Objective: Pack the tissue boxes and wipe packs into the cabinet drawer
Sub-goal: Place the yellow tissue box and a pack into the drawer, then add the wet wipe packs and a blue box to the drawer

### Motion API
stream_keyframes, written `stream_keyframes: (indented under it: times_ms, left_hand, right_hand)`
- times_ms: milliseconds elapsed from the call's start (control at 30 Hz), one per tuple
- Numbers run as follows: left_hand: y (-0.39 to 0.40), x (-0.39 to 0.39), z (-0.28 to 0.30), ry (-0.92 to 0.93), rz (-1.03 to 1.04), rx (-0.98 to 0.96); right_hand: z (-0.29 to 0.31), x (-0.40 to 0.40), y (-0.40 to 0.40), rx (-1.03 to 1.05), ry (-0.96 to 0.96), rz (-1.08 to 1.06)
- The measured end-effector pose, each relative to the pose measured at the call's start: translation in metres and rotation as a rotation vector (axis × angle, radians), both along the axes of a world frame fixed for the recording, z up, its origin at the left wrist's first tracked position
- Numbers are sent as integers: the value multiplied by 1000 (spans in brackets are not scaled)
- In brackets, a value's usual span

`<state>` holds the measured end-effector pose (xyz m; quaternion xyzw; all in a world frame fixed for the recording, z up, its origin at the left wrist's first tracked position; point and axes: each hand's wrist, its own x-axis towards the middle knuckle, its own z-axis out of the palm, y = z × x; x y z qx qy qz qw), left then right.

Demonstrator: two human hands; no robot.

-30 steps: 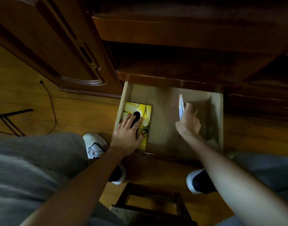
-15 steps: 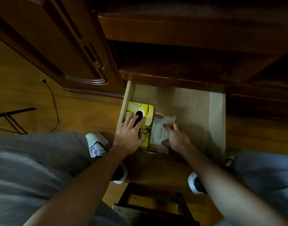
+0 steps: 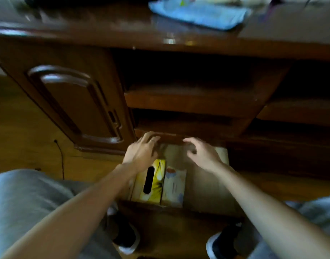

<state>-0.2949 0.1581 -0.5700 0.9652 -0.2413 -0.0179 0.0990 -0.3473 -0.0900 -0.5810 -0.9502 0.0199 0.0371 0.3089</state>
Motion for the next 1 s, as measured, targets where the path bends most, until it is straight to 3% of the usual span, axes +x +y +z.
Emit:
stream_keyframes:
  times_ms: [200, 267, 367, 467, 533, 600, 667, 733, 867, 1000]
  left_hand:
    - [-22, 33, 193, -706, -172, -366]
    - [-35, 47, 244, -844, -201, -404]
    - [-55, 77, 292, -828, -163, -402]
    - [-74, 113, 306, -650, -113, -321]
    - [-85, 137, 302, -480, -125, -229]
    - [-94, 155, 292, -297, -157, -124]
    - [-99, 161, 285, -217, -157, -70]
    - [-97, 158, 281, -257, -196, -52]
    - [-71, 146, 280, -418, -288, 1]
    - [-36, 149, 277, -473, -233, -130]
  right_hand:
    - [193, 26, -28, -71, -891, -51]
    - [246, 41, -40, -136, -1016, -142]
    - [295, 71, -60, -208, -787, -189]
    - [307, 100, -72, -236, -447, -109]
    - [302, 118, -73, -353, -333, -56]
    - [297, 129, -72, -459, -343, -50]
    - [296, 129, -71, -437, -471, -43]
    - [295, 121, -76, -306, -605, -26]
    - [317, 116, -77, -99, -567, -50]
    - [340, 173, -57, -240, -591, -81]
